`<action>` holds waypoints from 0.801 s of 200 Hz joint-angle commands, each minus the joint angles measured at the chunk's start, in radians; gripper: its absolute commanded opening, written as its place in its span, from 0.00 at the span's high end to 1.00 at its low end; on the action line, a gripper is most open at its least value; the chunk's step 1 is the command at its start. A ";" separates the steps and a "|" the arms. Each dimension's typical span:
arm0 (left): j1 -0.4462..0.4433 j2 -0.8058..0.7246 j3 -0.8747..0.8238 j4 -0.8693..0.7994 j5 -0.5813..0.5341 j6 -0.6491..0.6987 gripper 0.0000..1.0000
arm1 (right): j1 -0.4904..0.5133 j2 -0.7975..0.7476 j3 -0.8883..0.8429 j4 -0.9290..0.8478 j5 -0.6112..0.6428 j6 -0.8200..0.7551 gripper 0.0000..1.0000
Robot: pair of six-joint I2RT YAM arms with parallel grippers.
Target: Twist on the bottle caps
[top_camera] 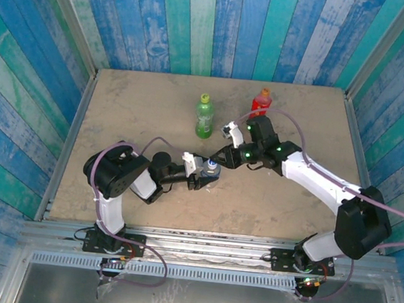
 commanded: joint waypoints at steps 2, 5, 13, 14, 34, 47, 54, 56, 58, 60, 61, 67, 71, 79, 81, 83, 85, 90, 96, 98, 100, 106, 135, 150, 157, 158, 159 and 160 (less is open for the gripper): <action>-0.001 -0.051 -0.002 -0.037 -0.006 0.004 0.38 | 0.009 -0.053 -0.083 0.026 -0.106 0.022 0.75; -0.001 -0.051 -0.002 -0.037 -0.007 0.004 0.38 | 0.009 -0.058 -0.093 0.034 -0.108 0.027 0.75; -0.001 -0.051 -0.004 -0.035 -0.008 0.003 0.38 | 0.008 -0.071 -0.116 0.047 -0.114 0.036 0.75; -0.001 -0.051 -0.004 -0.035 -0.009 0.003 0.38 | 0.009 -0.073 -0.118 0.048 -0.114 0.037 0.75; -0.002 -0.055 -0.006 -0.034 -0.008 0.002 0.38 | 0.013 -0.104 -0.151 0.056 -0.124 0.040 0.74; -0.001 -0.056 -0.005 -0.035 -0.011 0.003 0.38 | 0.015 -0.135 -0.166 0.067 -0.121 0.037 0.74; -0.001 -0.056 -0.006 -0.031 -0.011 0.003 0.38 | 0.015 -0.150 -0.170 0.066 -0.118 0.033 0.73; -0.001 -0.056 -0.007 -0.031 -0.011 0.001 0.38 | 0.015 -0.155 -0.171 0.066 -0.118 0.030 0.73; -0.002 -0.056 -0.007 -0.030 -0.010 0.001 0.38 | 0.015 -0.159 -0.171 0.065 -0.117 0.028 0.73; -0.002 -0.058 -0.008 -0.030 -0.011 0.000 0.38 | 0.015 -0.163 -0.171 0.063 -0.115 0.026 0.74; -0.001 -0.057 -0.008 -0.029 -0.011 0.000 0.38 | 0.015 -0.165 -0.171 0.062 -0.113 0.024 0.73; -0.001 -0.059 -0.009 -0.029 -0.013 0.002 0.38 | 0.015 -0.177 -0.170 0.052 -0.105 0.012 0.72; -0.001 -0.060 -0.010 -0.029 -0.014 0.003 0.38 | 0.014 -0.185 -0.168 0.044 -0.097 -0.002 0.71; -0.001 -0.063 -0.012 -0.031 -0.018 0.009 0.38 | 0.014 -0.198 -0.163 0.027 -0.077 -0.029 0.65; -0.001 -0.063 -0.012 -0.031 -0.019 0.009 0.38 | 0.014 -0.202 -0.162 0.023 -0.072 -0.037 0.62; -0.001 -0.064 -0.014 -0.031 -0.019 0.012 0.38 | 0.015 -0.205 -0.162 0.020 -0.069 -0.045 0.60; -0.003 -0.066 -0.014 -0.032 -0.019 0.014 0.38 | 0.014 -0.209 -0.161 0.016 -0.061 -0.055 0.58; -0.004 -0.069 -0.015 -0.032 -0.022 0.019 0.38 | 0.014 -0.219 -0.159 0.003 -0.046 -0.081 0.53; -0.008 -0.075 -0.019 -0.038 -0.027 0.029 0.38 | 0.015 -0.234 -0.155 -0.018 -0.026 -0.120 0.49; -0.010 -0.078 -0.020 -0.041 -0.030 0.033 0.38 | 0.015 -0.239 -0.154 -0.026 -0.019 -0.133 0.47; -0.011 -0.082 -0.020 -0.045 -0.031 0.038 0.38 | 0.015 -0.242 -0.151 -0.037 -0.011 -0.148 0.46; -0.019 -0.093 -0.021 -0.060 -0.040 0.057 0.38 | 0.015 -0.256 -0.141 -0.070 0.009 -0.193 0.43; -0.077 -0.180 -0.006 -0.255 -0.110 0.202 0.38 | 0.034 -0.349 -0.106 -0.237 0.117 -0.517 0.31; -0.109 -0.223 0.001 -0.332 -0.138 0.277 0.38 | 0.056 -0.399 -0.100 -0.304 0.204 -0.668 0.30; -0.120 -0.238 0.003 -0.358 -0.143 0.304 0.38 | 0.075 -0.411 -0.087 -0.350 0.243 -0.750 0.30; -0.121 -0.241 0.004 -0.363 -0.143 0.307 0.38 | 0.078 -0.412 -0.086 -0.354 0.252 -0.760 0.30; -0.123 -0.243 0.003 -0.369 -0.144 0.311 0.38 | 0.082 -0.414 -0.082 -0.361 0.259 -0.769 0.30; -0.124 -0.245 0.003 -0.373 -0.145 0.315 0.38 | 0.085 -0.414 -0.081 -0.369 0.264 -0.781 0.30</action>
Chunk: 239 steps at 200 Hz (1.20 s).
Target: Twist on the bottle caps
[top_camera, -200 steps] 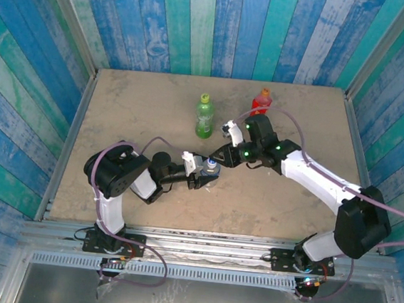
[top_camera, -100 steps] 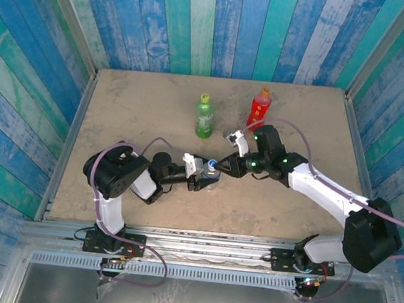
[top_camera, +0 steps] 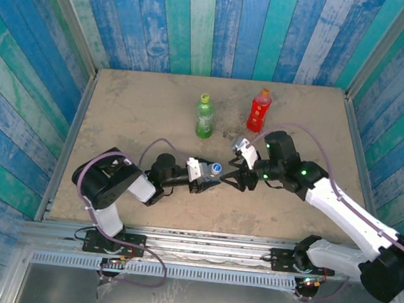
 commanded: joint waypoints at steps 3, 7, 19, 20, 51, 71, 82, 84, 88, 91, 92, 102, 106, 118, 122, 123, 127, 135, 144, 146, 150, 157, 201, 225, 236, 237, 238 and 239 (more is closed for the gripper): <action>-0.042 -0.105 0.017 -0.170 -0.057 0.161 0.38 | 0.058 -0.058 0.053 -0.210 0.182 -0.374 0.30; -0.048 -0.113 0.018 -0.189 -0.062 0.174 0.38 | 0.074 -0.060 0.062 -0.233 0.210 -0.407 0.30; -0.067 -0.140 0.028 -0.252 -0.079 0.221 0.38 | 0.123 -0.050 0.092 -0.291 0.280 -0.486 0.32; -0.069 -0.143 0.029 -0.257 -0.080 0.224 0.38 | 0.128 -0.049 0.096 -0.295 0.285 -0.491 0.32; -0.088 -0.179 0.043 -0.327 -0.090 0.259 0.37 | 0.235 0.035 0.200 -0.402 0.450 -0.557 0.42; -0.089 -0.182 0.038 -0.316 -0.087 0.252 0.38 | 0.258 0.087 0.236 -0.420 0.471 -0.567 0.48; -0.088 -0.183 0.037 -0.312 -0.084 0.250 0.37 | 0.268 0.116 0.246 -0.421 0.478 -0.572 0.51; -0.088 -0.184 0.038 -0.311 -0.084 0.251 0.37 | 0.269 0.122 0.248 -0.421 0.479 -0.572 0.51; -0.090 -0.185 0.038 -0.311 -0.085 0.250 0.37 | 0.270 0.134 0.253 -0.421 0.483 -0.573 0.52; -0.090 -0.186 0.037 -0.311 -0.084 0.250 0.37 | 0.271 0.142 0.255 -0.420 0.485 -0.573 0.52; -0.090 -0.186 0.037 -0.311 -0.084 0.250 0.37 | 0.271 0.146 0.255 -0.419 0.486 -0.573 0.52; -0.090 -0.186 0.037 -0.314 -0.085 0.251 0.37 | 0.274 0.174 0.268 -0.419 0.500 -0.565 0.56; -0.090 -0.188 0.037 -0.314 -0.084 0.252 0.38 | 0.274 0.186 0.273 -0.419 0.507 -0.560 0.57; -0.090 -0.186 0.036 -0.314 -0.084 0.252 0.37 | 0.275 0.220 0.287 -0.418 0.527 -0.554 0.59; -0.090 -0.185 0.036 -0.312 -0.084 0.251 0.37 | 0.275 0.230 0.289 -0.414 0.532 -0.553 0.60; -0.090 -0.186 0.037 -0.311 -0.084 0.251 0.37 | 0.275 0.233 0.290 -0.413 0.532 -0.553 0.60; -0.090 -0.184 0.038 -0.311 -0.084 0.252 0.37 | 0.275 0.241 0.291 -0.411 0.534 -0.550 0.61; -0.090 -0.183 0.038 -0.311 -0.082 0.253 0.37 | 0.273 0.255 0.296 -0.406 0.532 -0.548 0.61; -0.090 -0.181 0.038 -0.311 -0.082 0.254 0.37 | 0.274 0.265 0.295 -0.389 0.531 -0.546 0.61; -0.090 -0.182 0.038 -0.311 -0.081 0.253 0.37 | 0.273 0.265 0.295 -0.384 0.531 -0.544 0.61; -0.090 -0.181 0.038 -0.311 -0.081 0.254 0.37 | 0.274 0.267 0.293 -0.376 0.528 -0.543 0.61; -0.090 -0.181 0.038 -0.311 -0.081 0.255 0.37 | 0.274 0.268 0.290 -0.368 0.521 -0.542 0.61; -0.090 -0.180 0.038 -0.312 -0.082 0.256 0.37 | 0.269 0.258 0.277 -0.332 0.488 -0.517 0.76; -0.089 -0.178 0.036 -0.306 -0.090 0.254 0.37 | 0.258 0.252 0.265 -0.316 0.471 -0.420 0.81; -0.090 -0.179 0.035 -0.302 -0.094 0.252 0.37 | 0.246 0.235 0.244 -0.275 0.451 -0.327 0.85; -0.090 -0.179 0.035 -0.302 -0.095 0.251 0.37 | 0.245 0.232 0.241 -0.275 0.449 -0.318 0.85; -0.090 -0.179 0.035 -0.302 -0.096 0.251 0.37 | 0.244 0.230 0.240 -0.264 0.447 -0.308 0.85; -0.090 -0.180 0.035 -0.301 -0.097 0.251 0.37 | 0.243 0.229 0.238 -0.264 0.445 -0.295 0.85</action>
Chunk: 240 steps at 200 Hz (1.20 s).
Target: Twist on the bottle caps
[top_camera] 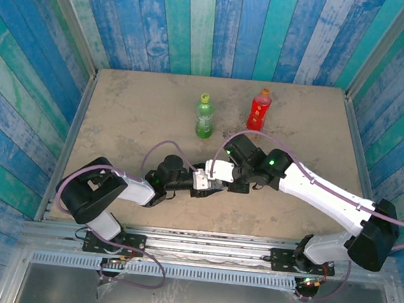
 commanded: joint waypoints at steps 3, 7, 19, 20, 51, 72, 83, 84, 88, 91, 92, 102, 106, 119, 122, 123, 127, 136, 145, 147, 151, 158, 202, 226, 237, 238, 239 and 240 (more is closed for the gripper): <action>-0.005 -0.036 0.008 -0.012 -0.017 0.013 0.37 | -0.020 -0.046 -0.038 0.096 -0.062 0.209 0.85; -0.005 -0.037 0.008 -0.012 -0.020 0.011 0.37 | -0.025 -0.056 -0.048 0.115 -0.067 0.256 0.84; -0.005 -0.039 0.007 -0.013 -0.025 0.012 0.37 | -0.033 -0.088 -0.088 0.194 -0.044 0.437 0.83; -0.005 -0.039 0.008 -0.014 -0.026 0.012 0.37 | -0.033 -0.090 -0.090 0.202 -0.041 0.453 0.83; -0.005 -0.045 0.008 -0.023 -0.032 0.012 0.37 | -0.032 -0.135 -0.147 0.275 -0.027 1.038 0.82; -0.004 -0.036 0.009 -0.011 -0.025 0.006 0.37 | -0.021 -0.108 -0.137 0.269 -0.072 1.221 0.79; -0.006 -0.031 0.003 0.014 -0.015 -0.006 0.37 | -0.021 -0.091 -0.104 0.227 -0.073 1.201 0.75; -0.005 -0.032 0.002 0.015 -0.014 -0.006 0.37 | -0.021 -0.089 -0.099 0.217 -0.069 1.193 0.74; -0.005 -0.031 0.001 0.020 -0.012 -0.008 0.37 | -0.021 -0.086 -0.089 0.199 -0.060 1.170 0.72; -0.005 -0.031 0.000 0.020 -0.010 -0.008 0.37 | -0.021 -0.084 -0.083 0.188 -0.055 1.151 0.71; -0.005 -0.031 0.000 0.020 -0.011 -0.008 0.37 | -0.022 -0.084 -0.081 0.185 -0.054 1.146 0.70; -0.005 -0.032 -0.001 0.014 -0.014 -0.006 0.37 | -0.021 -0.084 -0.063 0.148 -0.035 1.068 0.63; -0.005 -0.034 -0.003 0.011 -0.019 -0.003 0.37 | -0.022 -0.086 -0.056 0.135 -0.027 1.028 0.61; -0.004 -0.037 -0.008 0.009 -0.026 0.007 0.37 | -0.022 -0.099 -0.047 0.091 0.010 0.881 0.54; -0.005 -0.038 -0.008 0.008 -0.026 0.009 0.36 | -0.022 -0.104 -0.047 0.086 0.015 0.844 0.52; -0.005 -0.037 -0.008 0.009 -0.025 0.010 0.37 | -0.021 -0.105 -0.047 0.083 0.017 0.832 0.51; -0.004 -0.037 -0.008 0.006 -0.024 0.012 0.37 | -0.021 -0.111 -0.047 0.075 0.017 0.769 0.48; -0.005 -0.037 -0.007 0.003 -0.018 0.015 0.37 | -0.022 -0.128 -0.053 0.067 0.009 0.617 0.43; -0.005 -0.038 -0.006 0.003 -0.011 0.014 0.36 | -0.022 -0.147 -0.064 0.065 0.012 0.491 0.40; -0.005 -0.038 -0.007 0.003 -0.009 0.014 0.36 | -0.021 -0.151 -0.067 0.066 0.015 0.465 0.39; -0.004 -0.038 -0.007 0.003 -0.009 0.014 0.37 | -0.021 -0.159 -0.071 0.068 0.017 0.416 0.38; -0.005 -0.040 -0.009 0.005 -0.007 0.013 0.37 | -0.021 -0.170 -0.077 0.072 0.012 0.342 0.37; -0.005 -0.037 -0.004 -0.006 -0.001 0.017 0.36 | -0.022 -0.176 -0.079 0.096 -0.034 -0.012 0.39; -0.003 -0.038 -0.006 -0.011 -0.001 0.018 0.36 | -0.022 -0.125 -0.036 0.054 -0.041 -0.061 0.47; -0.005 -0.040 -0.003 -0.018 -0.002 0.021 0.36 | -0.021 -0.101 -0.022 0.041 -0.036 -0.071 0.48; -0.005 -0.040 -0.002 -0.018 -0.003 0.021 0.36 | -0.021 -0.100 -0.021 0.041 -0.035 -0.071 0.48; -0.005 -0.041 -0.002 -0.019 -0.004 0.021 0.36 | -0.022 -0.098 -0.020 0.040 -0.035 -0.072 0.48; -0.005 -0.041 -0.002 -0.019 -0.003 0.021 0.36 | -0.022 -0.096 -0.019 0.040 -0.035 -0.073 0.48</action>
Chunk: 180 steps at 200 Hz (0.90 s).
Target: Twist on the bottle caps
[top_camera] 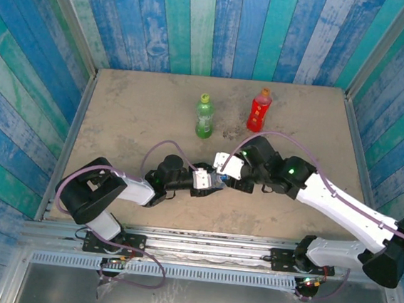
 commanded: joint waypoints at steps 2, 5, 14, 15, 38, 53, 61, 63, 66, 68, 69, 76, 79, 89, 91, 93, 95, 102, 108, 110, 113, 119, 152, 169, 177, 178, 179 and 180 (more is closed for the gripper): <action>-0.003 -0.036 -0.004 -0.009 0.019 0.020 0.36 | 0.000 0.048 0.042 -0.052 -0.008 -0.122 0.48; -0.003 -0.034 -0.005 -0.011 0.019 0.020 0.36 | 0.000 0.053 0.043 -0.052 -0.008 -0.122 0.48; -0.005 -0.032 -0.005 -0.008 0.019 0.020 0.36 | 0.000 0.066 0.045 -0.053 -0.013 -0.125 0.48; -0.004 -0.033 -0.004 -0.008 0.019 0.020 0.36 | 0.000 0.067 0.045 -0.052 -0.014 -0.125 0.48; -0.003 -0.033 -0.006 -0.007 0.019 0.020 0.36 | 0.000 0.089 0.041 -0.052 -0.029 -0.128 0.51; -0.004 -0.033 -0.005 -0.009 0.019 0.020 0.36 | 0.000 0.100 0.039 -0.054 -0.028 -0.123 0.56; -0.004 -0.033 -0.005 -0.010 0.019 0.020 0.36 | 0.000 0.104 0.039 -0.056 -0.028 -0.121 0.58; -0.004 -0.033 -0.005 -0.010 0.019 0.020 0.36 | 0.000 0.106 0.039 -0.056 -0.028 -0.120 0.59; -0.004 -0.034 -0.004 -0.010 0.019 0.020 0.36 | -0.001 0.108 0.039 -0.056 -0.027 -0.117 0.59; -0.004 -0.034 -0.004 -0.010 0.019 0.020 0.36 | 0.000 0.109 0.039 -0.056 -0.026 -0.116 0.59; -0.004 -0.035 -0.005 -0.010 0.019 0.020 0.36 | 0.000 0.110 0.039 -0.056 -0.026 -0.115 0.59; -0.004 -0.036 -0.005 -0.011 0.019 0.020 0.36 | 0.000 0.113 0.039 -0.057 -0.022 -0.110 0.62; -0.004 -0.035 -0.005 -0.011 0.019 0.020 0.36 | 0.000 0.114 0.039 -0.056 -0.022 -0.108 0.63; -0.004 -0.035 -0.005 -0.011 0.021 0.019 0.36 | 0.000 0.119 0.041 -0.057 -0.025 -0.103 0.64; -0.004 -0.034 -0.004 -0.011 0.022 0.018 0.36 | 0.000 0.119 0.040 -0.056 -0.026 -0.101 0.64; -0.004 -0.035 -0.004 -0.011 0.022 0.018 0.36 | 0.000 0.120 0.039 -0.056 -0.026 -0.101 0.65; -0.004 -0.035 -0.005 -0.011 0.022 0.019 0.36 | 0.000 0.122 0.039 -0.056 -0.026 -0.100 0.65; -0.003 -0.036 -0.002 -0.011 0.023 0.018 0.36 | 0.000 0.123 0.039 -0.056 -0.026 -0.095 0.66; -0.004 -0.035 -0.002 -0.014 0.023 0.018 0.36 | 0.000 0.125 0.037 -0.056 -0.026 -0.093 0.69; -0.004 -0.036 -0.001 -0.015 0.024 0.018 0.36 | 0.000 0.126 0.038 -0.056 -0.025 -0.091 0.70; -0.004 -0.036 -0.001 -0.016 0.023 0.018 0.36 | 0.000 0.126 0.037 -0.055 -0.023 -0.088 0.71; -0.004 -0.036 -0.001 -0.017 0.021 0.018 0.36 | -0.001 0.127 0.038 -0.055 -0.018 -0.078 0.73; -0.004 -0.044 -0.005 -0.019 0.014 0.018 0.36 | -0.012 0.127 0.045 -0.011 0.027 0.161 0.84; -0.004 -0.049 -0.005 -0.021 0.003 0.019 0.36 | -0.020 0.117 0.029 0.066 0.110 0.461 0.87; -0.004 -0.052 -0.005 -0.026 0.002 0.021 0.36 | -0.020 0.112 0.024 0.071 0.132 0.620 0.87; -0.004 -0.052 -0.005 -0.027 0.002 0.022 0.36 | -0.020 0.111 0.023 0.071 0.136 0.639 0.88; -0.004 -0.053 -0.005 -0.028 0.002 0.022 0.36 | -0.020 0.109 0.022 0.071 0.142 0.659 0.88; -0.004 -0.054 -0.005 -0.030 0.002 0.022 0.36 | -0.020 0.108 0.022 0.071 0.147 0.682 0.89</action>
